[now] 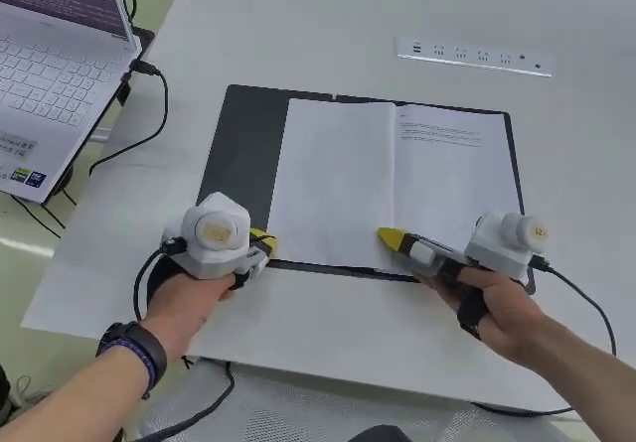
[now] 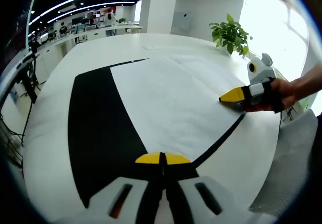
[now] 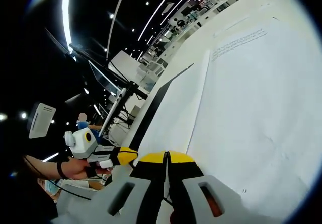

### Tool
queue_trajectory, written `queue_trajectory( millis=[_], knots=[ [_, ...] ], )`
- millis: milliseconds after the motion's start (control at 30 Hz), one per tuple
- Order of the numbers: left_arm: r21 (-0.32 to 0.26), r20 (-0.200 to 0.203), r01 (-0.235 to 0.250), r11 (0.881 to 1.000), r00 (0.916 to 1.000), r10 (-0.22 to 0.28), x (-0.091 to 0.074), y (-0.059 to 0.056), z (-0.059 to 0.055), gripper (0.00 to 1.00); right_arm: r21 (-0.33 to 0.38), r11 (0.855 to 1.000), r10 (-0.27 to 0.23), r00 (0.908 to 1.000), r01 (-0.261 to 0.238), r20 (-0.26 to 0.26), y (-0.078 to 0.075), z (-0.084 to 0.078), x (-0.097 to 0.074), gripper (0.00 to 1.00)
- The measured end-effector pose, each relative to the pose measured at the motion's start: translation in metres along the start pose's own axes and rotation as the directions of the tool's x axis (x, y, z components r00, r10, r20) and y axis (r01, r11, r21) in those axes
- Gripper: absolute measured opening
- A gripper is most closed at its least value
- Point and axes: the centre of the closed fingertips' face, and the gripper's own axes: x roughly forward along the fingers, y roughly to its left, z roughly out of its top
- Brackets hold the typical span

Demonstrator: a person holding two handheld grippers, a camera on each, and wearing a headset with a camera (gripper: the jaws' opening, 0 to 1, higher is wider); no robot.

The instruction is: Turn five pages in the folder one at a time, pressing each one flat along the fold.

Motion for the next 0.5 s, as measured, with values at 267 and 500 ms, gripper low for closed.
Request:
queue_trajectory(
  millis=[267, 500],
  knots=[
    [0.006, 0.009, -0.024, 1.000, 0.9997, 0.024, 0.000, -0.001, 0.000, 0.00, 0.004, 1.000, -0.017, 0.9999, 0.017, 0.004, -0.008, -0.006, -0.005, 0.00],
    [-0.013, 0.010, -0.022, 1.000, 0.9997, 0.022, -0.001, 0.000, -0.001, 0.00, 0.014, 1.000, -0.026, 0.9996, 0.025, 0.013, -0.011, -0.013, -0.009, 0.00]
  ],
)
